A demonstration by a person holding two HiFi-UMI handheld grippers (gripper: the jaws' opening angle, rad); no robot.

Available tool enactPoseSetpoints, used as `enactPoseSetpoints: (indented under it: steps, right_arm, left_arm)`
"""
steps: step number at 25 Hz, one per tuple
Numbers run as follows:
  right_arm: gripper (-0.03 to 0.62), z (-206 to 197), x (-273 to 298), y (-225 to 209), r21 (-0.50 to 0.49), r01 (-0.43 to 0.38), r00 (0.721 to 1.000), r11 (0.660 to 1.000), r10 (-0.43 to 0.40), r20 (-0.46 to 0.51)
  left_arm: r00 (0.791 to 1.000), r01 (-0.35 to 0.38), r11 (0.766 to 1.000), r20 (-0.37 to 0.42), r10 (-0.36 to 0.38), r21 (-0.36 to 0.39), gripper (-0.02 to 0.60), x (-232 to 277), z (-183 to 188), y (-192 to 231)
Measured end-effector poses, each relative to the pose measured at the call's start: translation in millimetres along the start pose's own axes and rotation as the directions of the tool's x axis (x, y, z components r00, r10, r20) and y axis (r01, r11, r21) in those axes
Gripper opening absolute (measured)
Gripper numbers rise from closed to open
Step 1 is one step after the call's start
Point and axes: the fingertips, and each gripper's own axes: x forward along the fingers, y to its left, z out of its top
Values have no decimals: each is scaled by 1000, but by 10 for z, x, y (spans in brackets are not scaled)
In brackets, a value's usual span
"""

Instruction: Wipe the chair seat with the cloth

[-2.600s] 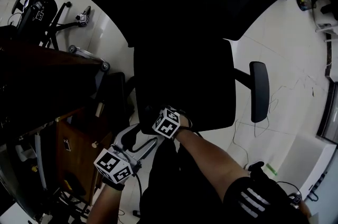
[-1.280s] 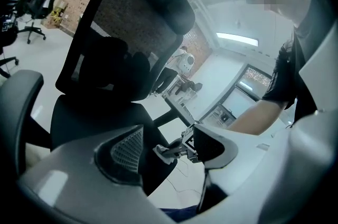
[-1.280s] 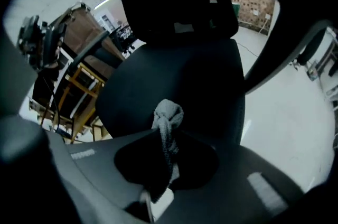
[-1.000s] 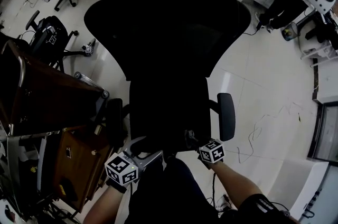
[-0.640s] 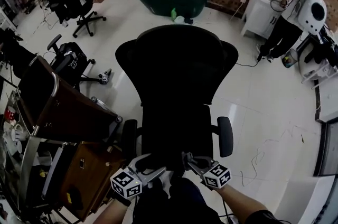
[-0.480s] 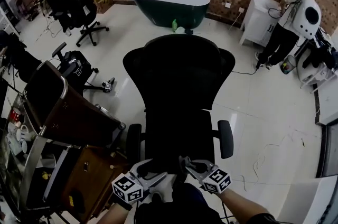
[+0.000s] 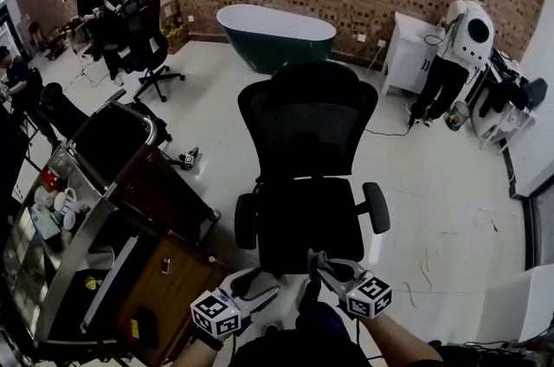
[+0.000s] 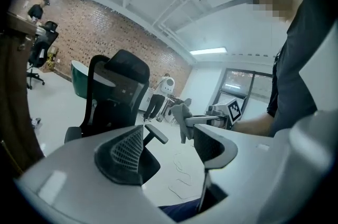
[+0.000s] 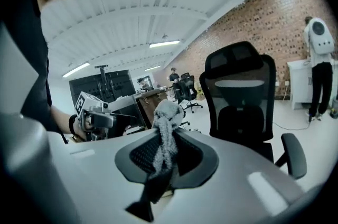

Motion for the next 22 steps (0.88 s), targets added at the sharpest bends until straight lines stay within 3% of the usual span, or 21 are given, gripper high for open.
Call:
enactPoseSetpoints:
  steps: [5,10,22]
  right_arm:
    - [52,-55,-442,585,73,65,995,995,-70,76]
    - [54,-179,-857,1065,40,109,991,993,-112,76]
    - [52,-302,-1730,1128,-54,161,986,986,-157,61]
  left_arm:
    - [997,71,997,-11,-70,36,322,-447,-172,-421]
    - [990,139,989,-2,-139,47,322,-629,-278,-846]
    - [990,141,986,0,-141,85,322,-538,-402,-1502]
